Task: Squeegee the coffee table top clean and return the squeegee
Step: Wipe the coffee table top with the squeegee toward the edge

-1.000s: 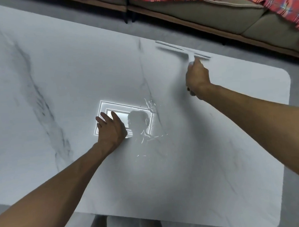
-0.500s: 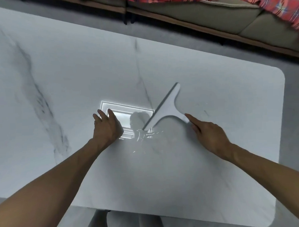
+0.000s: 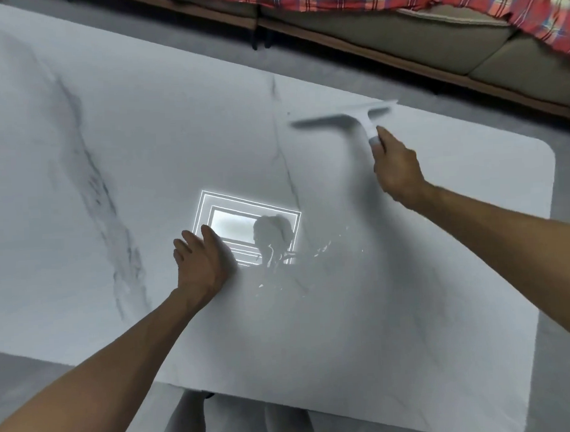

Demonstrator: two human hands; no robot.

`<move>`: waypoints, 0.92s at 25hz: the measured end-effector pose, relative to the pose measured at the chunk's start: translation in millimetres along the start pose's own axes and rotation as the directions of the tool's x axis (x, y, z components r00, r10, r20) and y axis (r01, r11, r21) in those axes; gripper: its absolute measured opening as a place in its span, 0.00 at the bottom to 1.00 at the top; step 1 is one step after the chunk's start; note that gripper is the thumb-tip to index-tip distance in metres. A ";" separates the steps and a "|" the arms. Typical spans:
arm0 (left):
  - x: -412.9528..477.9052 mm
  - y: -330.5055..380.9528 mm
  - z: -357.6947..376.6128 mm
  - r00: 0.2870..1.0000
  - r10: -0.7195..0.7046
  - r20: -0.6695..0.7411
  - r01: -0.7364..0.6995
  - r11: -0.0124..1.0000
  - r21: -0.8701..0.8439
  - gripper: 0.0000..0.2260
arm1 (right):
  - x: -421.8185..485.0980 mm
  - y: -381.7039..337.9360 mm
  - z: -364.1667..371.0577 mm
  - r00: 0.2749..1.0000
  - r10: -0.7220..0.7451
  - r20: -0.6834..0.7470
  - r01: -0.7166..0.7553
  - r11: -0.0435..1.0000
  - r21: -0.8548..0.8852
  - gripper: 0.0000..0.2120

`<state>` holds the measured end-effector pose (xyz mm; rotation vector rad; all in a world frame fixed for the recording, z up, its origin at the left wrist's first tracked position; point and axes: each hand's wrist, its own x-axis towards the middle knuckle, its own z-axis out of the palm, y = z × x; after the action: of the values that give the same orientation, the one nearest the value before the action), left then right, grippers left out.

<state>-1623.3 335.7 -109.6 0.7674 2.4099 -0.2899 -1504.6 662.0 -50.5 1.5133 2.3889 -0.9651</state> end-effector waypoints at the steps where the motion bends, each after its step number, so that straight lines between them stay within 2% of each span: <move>1: -3.6 -7.6 5.9 0.998 -0.002 0.059 0.000 0.999 0.036 0.27 | 16.4 -18.7 12.9 0.999 0.038 -0.011 -0.037 0.999 0.040 0.09; 2: -5.3 -15.1 10.2 0.994 0.029 0.102 -0.036 0.997 0.066 0.28 | 26.6 -34.8 24.4 0.997 0.076 -0.024 -0.074 0.995 0.068 0.07; 4: -3.0 -31.3 11.2 0.986 0.118 0.118 -0.127 0.990 0.068 0.28 | 34.1 -56.5 51.8 0.992 0.121 -0.024 -0.118 0.989 0.091 0.13; 6: -0.3 -44.0 8.2 0.978 0.187 0.095 -0.186 0.982 -0.023 0.26 | 13.7 -67.7 79.5 0.996 0.085 -0.029 -0.084 0.996 0.034 0.18; 9: -5.6 -53.4 2.3 0.979 0.191 0.077 -0.178 0.973 -0.145 0.24 | -47.4 -56.2 107.5 0.990 -0.127 0.064 0.134 0.984 -0.122 0.20; 12: -16.8 -56.4 1.8 0.978 0.209 -0.007 -0.204 0.948 -0.244 0.20 | -112.7 -16.9 117.2 0.935 -0.272 0.228 0.318 0.928 -0.194 0.21; 15: -41.1 -67.6 13.4 0.965 0.261 0.021 -0.249 0.940 -0.232 0.19 | -168.9 25.2 110.7 0.932 -0.226 0.284 0.296 0.925 -0.238 0.21; 18: -73.9 -85.5 37.7 0.937 0.321 0.139 -0.274 0.920 -0.280 0.22 | -213.7 67.8 95.2 0.947 -0.132 0.292 0.227 0.920 -0.320 0.21; 21: -96.7 -101.9 59.1 0.909 0.324 0.262 -0.221 0.909 -0.354 0.25 | -247.9 96.3 75.3 0.970 -0.018 0.241 0.124 0.894 -0.431 0.21; 23: -108.8 -110.0 67.7 0.910 0.288 0.299 -0.145 0.895 -0.422 0.26 | -261.1 98.6 61.9 0.981 0.008 0.196 0.091 0.866 -0.492 0.21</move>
<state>-1584.0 171.9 -96.4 0.7220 1.9283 0.1382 -1308.0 456.0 -25.0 1.1225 2.2945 -0.4143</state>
